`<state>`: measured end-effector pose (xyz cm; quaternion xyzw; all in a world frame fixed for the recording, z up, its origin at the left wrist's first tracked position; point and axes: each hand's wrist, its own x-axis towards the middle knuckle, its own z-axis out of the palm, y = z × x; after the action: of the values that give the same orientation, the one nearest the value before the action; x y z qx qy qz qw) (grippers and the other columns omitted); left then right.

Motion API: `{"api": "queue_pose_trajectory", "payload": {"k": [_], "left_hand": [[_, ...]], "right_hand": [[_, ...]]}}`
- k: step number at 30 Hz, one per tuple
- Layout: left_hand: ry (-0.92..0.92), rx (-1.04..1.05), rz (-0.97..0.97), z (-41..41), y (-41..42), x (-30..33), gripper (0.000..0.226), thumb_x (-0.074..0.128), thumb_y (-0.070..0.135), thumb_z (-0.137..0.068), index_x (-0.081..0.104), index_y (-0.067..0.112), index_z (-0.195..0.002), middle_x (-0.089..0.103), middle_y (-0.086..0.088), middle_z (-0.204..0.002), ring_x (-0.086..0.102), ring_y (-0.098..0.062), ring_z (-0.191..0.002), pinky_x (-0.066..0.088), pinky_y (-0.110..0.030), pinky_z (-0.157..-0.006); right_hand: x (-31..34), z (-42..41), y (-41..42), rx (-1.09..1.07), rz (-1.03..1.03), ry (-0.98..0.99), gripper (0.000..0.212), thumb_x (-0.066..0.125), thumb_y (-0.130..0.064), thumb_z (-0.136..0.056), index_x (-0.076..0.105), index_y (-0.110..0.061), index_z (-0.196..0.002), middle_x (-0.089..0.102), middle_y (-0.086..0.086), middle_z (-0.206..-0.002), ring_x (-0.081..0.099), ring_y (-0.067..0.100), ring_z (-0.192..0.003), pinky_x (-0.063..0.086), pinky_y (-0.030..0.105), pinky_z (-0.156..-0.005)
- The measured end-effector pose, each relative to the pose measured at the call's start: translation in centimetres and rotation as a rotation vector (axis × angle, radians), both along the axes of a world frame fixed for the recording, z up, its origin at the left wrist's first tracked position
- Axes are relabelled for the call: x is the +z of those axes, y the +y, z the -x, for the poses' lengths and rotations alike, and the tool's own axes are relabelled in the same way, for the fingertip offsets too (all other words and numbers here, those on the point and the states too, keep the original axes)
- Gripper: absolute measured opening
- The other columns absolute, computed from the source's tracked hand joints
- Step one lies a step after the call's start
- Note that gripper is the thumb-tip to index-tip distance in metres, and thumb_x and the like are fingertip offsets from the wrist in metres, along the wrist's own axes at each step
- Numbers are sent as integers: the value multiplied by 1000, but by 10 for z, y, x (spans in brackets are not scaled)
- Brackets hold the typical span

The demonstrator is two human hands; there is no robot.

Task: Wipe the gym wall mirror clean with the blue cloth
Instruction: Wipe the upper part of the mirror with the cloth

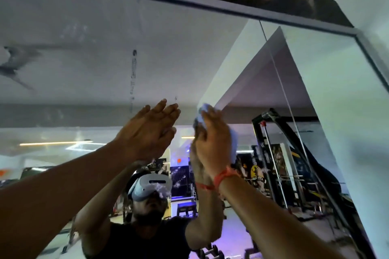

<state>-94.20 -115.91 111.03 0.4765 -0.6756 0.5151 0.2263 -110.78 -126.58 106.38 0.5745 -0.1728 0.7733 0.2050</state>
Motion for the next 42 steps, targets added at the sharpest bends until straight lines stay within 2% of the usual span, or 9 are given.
{"api": "queue_pose_trajectory", "payload": {"k": [3, 10, 16, 23, 27, 30, 34, 39, 42], "left_hand": [[40, -19, 11, 7, -4, 0, 78, 10, 50, -91, 29, 23, -161, 19, 5, -169, 7, -15, -158, 18, -48, -125], [42, 17, -10, 23, -7, -7, 77, 9, 52, -92, 24, 25, -162, 13, 7, -170, 1, -13, -158, 12, -42, -125], [-49, 43, -18, 34, -15, -8, 77, 11, 54, -93, 24, 23, -162, 14, 6, -169, 2, -14, -157, 15, -42, -125], [-125, 44, 48, 64, -32, 7, 72, 22, 46, -95, 40, 15, -157, 35, -3, -164, 25, -25, -155, 33, -51, -119], [-72, 51, 27, 91, -46, 22, 81, 7, 55, -89, 25, 24, -162, 17, 6, -170, 8, -15, -158, 18, -43, -123], [-56, 67, 7, 108, -57, 28, 86, 1, 59, -85, 19, 28, -163, 9, 11, -171, -1, -10, -158, 12, -40, -125], [-46, 78, 8, 117, -62, 33, 80, 7, 58, -89, 19, 30, -163, 10, 12, -170, 0, -9, -157, 11, -40, -125], [-89, 155, 54, 107, -55, 37, 81, 5, 60, -89, 20, 30, -162, 13, 11, -169, 6, -11, -157, 19, -43, -123], [-71, 173, 67, 89, -47, 39, 79, 7, 60, -90, 19, 30, -162, 12, 13, -169, 4, -8, -156, 22, -44, -123]], "right_hand": [[-15, 14, 1, -15, 115, 498, 49, 45, -15, -102, 49, -20, -150, 46, -3, -158, 33, 12, -151, 30, 41, -124], [10, 63, -28, 9, -117, 22, 58, 55, 7, -90, 56, -12, -145, 48, 4, -156, 36, 23, -149, 32, 44, -122], [-4, 101, -38, -255, 158, 498, 48, 45, -15, -102, 52, -21, -149, 43, -6, -160, 31, 14, -152, 21, 34, -127], [59, 155, -69, -147, -220, -161, 46, 60, 0, -91, 59, 0, -137, 58, 21, -140, 52, 40, -131, 43, 49, -113], [40, 148, -59, -144, 79, 329, 49, 49, -6, -93, 58, -3, -141, 53, 10, -150, 40, 15, -143, 27, 26, -122], [49, 199, -73, -33, 9, 281, 50, 46, 14, -91, 57, 4, -139, 52, 7, -146, 37, -8, -133, 23, 1, -109], [59, 171, -80, -11, -123, -152, 47, 58, 9, -91, 61, -2, -136, 60, 11, -140, 49, 9, -132, 25, 9, -115], [29, 169, -72, -179, 202, 475, 53, 40, -19, -97, 52, -9, -148, 49, 6, -155, 38, 17, -146, 23, 27, -125], [49, 222, -101, -205, -68, 151, 49, 46, -9, -98, 54, -12, -147, 49, 8, -154, 40, 24, -146, 31, 36, -123]]}}
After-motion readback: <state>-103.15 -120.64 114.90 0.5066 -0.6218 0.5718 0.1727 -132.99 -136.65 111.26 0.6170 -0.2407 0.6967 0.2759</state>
